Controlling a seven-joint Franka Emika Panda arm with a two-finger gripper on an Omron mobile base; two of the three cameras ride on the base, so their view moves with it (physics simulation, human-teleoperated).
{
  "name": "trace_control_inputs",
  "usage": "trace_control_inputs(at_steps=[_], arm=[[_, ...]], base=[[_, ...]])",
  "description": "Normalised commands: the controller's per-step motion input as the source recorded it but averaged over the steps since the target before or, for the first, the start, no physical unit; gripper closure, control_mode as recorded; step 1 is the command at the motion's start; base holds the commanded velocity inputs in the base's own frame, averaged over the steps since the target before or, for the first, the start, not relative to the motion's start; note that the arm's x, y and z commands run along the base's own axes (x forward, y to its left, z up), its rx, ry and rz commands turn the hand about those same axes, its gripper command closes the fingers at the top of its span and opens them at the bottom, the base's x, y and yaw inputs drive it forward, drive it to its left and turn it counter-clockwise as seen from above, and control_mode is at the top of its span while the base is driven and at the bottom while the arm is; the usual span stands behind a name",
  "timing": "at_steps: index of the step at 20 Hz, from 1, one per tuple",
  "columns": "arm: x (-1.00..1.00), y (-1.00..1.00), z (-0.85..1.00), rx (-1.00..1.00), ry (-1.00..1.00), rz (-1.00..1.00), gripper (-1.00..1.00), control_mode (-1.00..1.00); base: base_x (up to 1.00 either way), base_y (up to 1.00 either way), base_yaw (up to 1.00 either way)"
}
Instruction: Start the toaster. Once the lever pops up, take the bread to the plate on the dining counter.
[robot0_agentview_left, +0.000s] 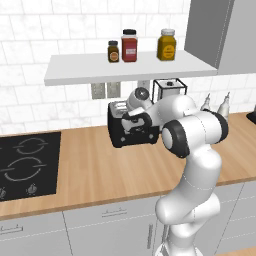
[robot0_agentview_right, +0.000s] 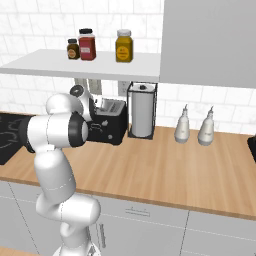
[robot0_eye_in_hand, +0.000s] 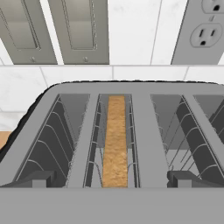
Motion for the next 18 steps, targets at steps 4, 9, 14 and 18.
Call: trace_control_inputs(at_steps=[4, 9, 14, 18], arm=[[0.0, 0.0, 0.0, 0.0, 0.0, 0.0, -1.0, -1.0], [0.0, 0.0, 0.0, 0.0, 0.0, 0.0, -1.0, -1.0], [0.0, 0.0, 0.0, 0.0, 0.0, 0.0, -1.0, -1.0], [0.0, 0.0, 0.0, 0.0, 0.0, 0.0, -1.0, -1.0]], base=[[0.0, 0.0, 0.0], [0.0, 0.0, 0.0], [0.0, 0.0, 0.0], [0.0, 0.0, 0.0]])
